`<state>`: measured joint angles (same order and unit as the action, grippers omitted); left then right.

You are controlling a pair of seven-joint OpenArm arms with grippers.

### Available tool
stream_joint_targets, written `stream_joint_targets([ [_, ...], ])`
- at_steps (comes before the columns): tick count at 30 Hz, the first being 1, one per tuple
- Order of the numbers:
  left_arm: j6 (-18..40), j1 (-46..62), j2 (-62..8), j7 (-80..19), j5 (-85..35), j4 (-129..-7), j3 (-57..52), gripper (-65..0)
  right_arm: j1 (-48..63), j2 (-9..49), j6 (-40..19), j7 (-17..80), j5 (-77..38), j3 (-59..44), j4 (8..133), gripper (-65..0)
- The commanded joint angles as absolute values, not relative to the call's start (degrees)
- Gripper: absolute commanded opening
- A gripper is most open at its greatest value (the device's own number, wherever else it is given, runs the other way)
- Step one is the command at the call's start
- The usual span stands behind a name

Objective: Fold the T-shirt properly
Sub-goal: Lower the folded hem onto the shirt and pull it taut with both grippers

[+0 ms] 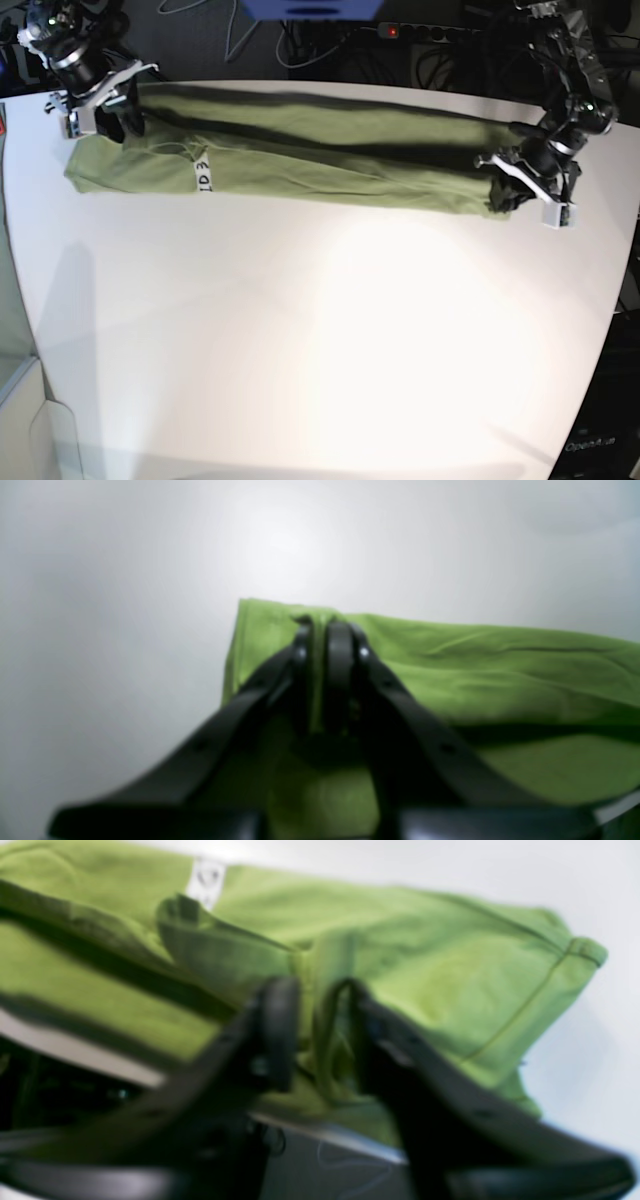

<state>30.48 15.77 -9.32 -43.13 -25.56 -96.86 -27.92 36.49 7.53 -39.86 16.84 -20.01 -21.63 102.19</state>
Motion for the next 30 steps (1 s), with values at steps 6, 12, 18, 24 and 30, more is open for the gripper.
stream_joint_targets([
  [6,30.9,15.5,-9.9,-42.0,-26.4,-97.9,-28.1,-61.6,36.2,8.0,-40.0,21.5,-21.2,-21.8,103.2,-32.2],
  [12,35.3,16.6,-10.0,-42.0,-26.9,-98.2,-28.5,-61.4,36.1,8.1,-40.0,21.7,-21.2,-22.2,103.3,-32.4],
  [18,37.4,17.5,-10.3,-42.0,-26.9,-98.2,-28.5,-61.4,36.5,9.6,-40.0,21.5,-21.3,-22.3,103.4,-32.4],
  [24,37.4,19.3,-10.6,-42.0,-26.5,-98.4,-28.6,-61.4,36.6,9.6,-40.0,21.5,-21.3,-22.4,103.4,-32.4],
  [30,37.4,20.2,-13.1,-41.5,-26.8,-97.8,-28.6,-61.3,36.5,9.6,-40.0,21.5,-21.3,-24.0,103.3,-32.4],
])
